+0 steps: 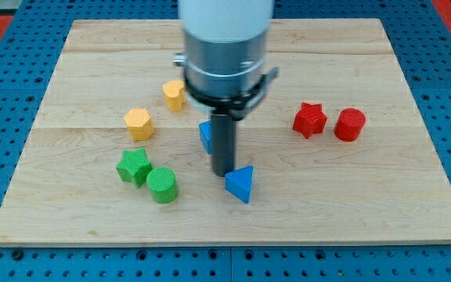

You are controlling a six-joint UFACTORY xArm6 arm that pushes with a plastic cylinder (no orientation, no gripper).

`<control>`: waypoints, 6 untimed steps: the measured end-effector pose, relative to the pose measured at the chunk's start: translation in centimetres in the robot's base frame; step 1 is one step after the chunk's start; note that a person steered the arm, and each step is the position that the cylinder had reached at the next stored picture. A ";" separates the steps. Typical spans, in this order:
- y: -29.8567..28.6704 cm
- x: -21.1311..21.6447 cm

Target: Put the blue cube above the blue triangle

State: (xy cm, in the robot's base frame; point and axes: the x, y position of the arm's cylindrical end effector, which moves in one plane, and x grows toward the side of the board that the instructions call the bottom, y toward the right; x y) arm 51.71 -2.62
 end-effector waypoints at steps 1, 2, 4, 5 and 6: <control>-4.9 -0.1; -5.1 -4.1; -0.9 -6.8; 1.4 -6.6; -1.0 -8.0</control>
